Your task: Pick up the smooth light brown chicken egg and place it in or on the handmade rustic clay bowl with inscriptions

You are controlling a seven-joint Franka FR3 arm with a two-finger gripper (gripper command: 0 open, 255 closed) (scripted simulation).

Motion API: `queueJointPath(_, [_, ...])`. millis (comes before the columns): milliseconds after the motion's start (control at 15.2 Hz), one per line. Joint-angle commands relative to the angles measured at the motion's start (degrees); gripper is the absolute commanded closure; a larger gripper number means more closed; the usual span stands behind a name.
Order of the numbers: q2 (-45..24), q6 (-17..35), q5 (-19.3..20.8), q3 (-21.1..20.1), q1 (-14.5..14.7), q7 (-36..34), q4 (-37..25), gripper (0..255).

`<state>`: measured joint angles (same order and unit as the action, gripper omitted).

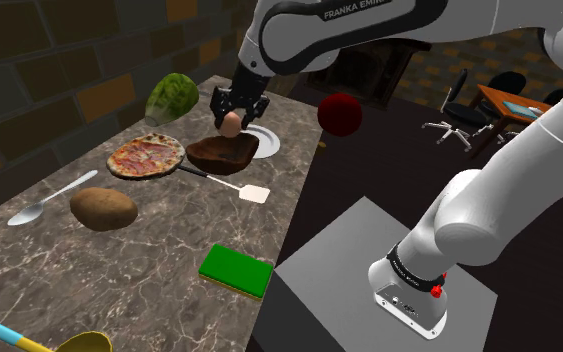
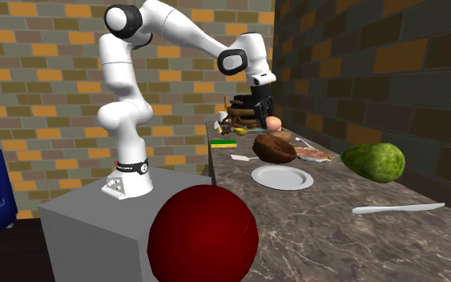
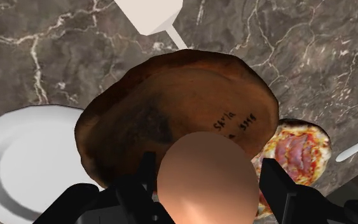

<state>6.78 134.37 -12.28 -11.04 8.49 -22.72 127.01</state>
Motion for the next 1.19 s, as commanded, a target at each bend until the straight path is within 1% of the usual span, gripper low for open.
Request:
queueJointPath(0, [-0.6,1.7,-0.1,-0.1,0.1,0.2,1.0,255])
queueJointPath(198, [-1.7,4.0,-0.3,-0.2,0.2,0.6,2.3,255])
queueJointPath(726, [-1.7,4.0,-0.3,-0.2,0.2,0.6,2.3,255])
queueJointPath(792, [-1.7,4.0,-0.3,-0.2,0.2,0.6,2.3,0])
queueJointPath(1122, [-1.7,4.0,-0.3,-0.2,0.2,0.6,2.3,0])
